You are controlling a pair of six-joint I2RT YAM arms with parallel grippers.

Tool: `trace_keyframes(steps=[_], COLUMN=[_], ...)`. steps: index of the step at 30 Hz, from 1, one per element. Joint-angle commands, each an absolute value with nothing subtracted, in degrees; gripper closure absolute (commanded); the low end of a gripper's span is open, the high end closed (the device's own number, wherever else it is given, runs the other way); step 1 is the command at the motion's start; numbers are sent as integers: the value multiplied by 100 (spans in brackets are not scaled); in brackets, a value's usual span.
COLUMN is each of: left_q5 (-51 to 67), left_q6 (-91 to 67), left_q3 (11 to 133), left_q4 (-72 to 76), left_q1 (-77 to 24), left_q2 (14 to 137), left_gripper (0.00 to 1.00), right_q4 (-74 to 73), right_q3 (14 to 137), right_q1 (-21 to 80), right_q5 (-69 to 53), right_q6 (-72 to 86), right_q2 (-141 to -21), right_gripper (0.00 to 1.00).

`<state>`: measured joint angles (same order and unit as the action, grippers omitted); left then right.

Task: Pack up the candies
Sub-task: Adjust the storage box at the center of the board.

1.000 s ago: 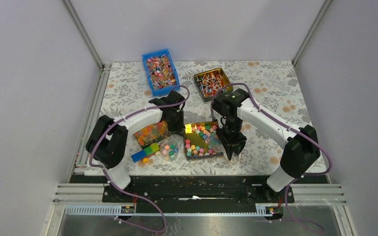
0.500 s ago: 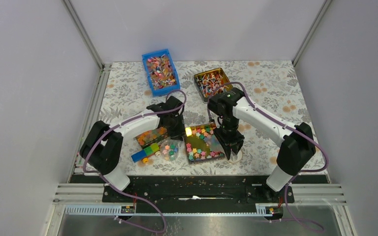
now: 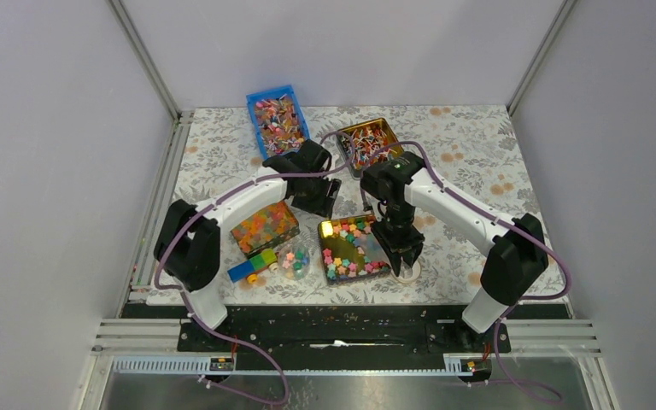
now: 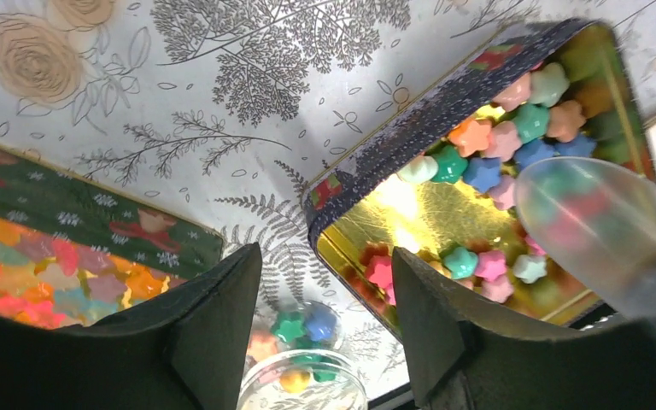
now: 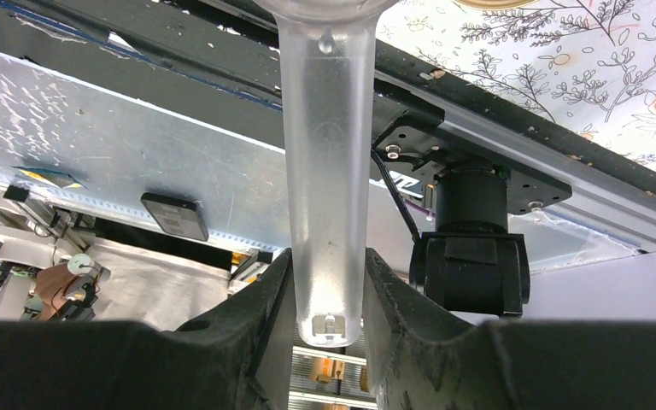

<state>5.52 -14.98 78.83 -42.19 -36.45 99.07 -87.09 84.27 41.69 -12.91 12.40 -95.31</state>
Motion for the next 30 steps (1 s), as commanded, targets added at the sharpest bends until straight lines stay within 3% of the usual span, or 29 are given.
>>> trace_keyframes(steps=[1, 8, 15, 19, 30], left_q5=[818, 1159, 1058, 871, 256], left_q6=[-577, -623, -1067, -1382, -2997], left_q3=[8067, 7921, 7554, 7207, 6171], left_q4=[-4318, -4096, -3890, -3838, -3648], left_q1=[-3702, -3775, -3788, -3788, -3784], left_q2=[10323, 10549, 10413, 10116, 9147], left_gripper=[43, 56, 90, 100, 100], right_q4=[-8899, -8880, -8869, -8813, -8545], right_q3=[8467, 8410, 8395, 8352, 8366], right_q1=[4220, 4224, 4226, 4223, 4220], right_q5=[-1202, -1288, -1352, -1423, -1755], right_q6=[1329, 1319, 1288, 1276, 1262], right_q2=[-9231, -9223, -9269, -9313, -9469], right_gripper=[100, 100, 100, 100, 100])
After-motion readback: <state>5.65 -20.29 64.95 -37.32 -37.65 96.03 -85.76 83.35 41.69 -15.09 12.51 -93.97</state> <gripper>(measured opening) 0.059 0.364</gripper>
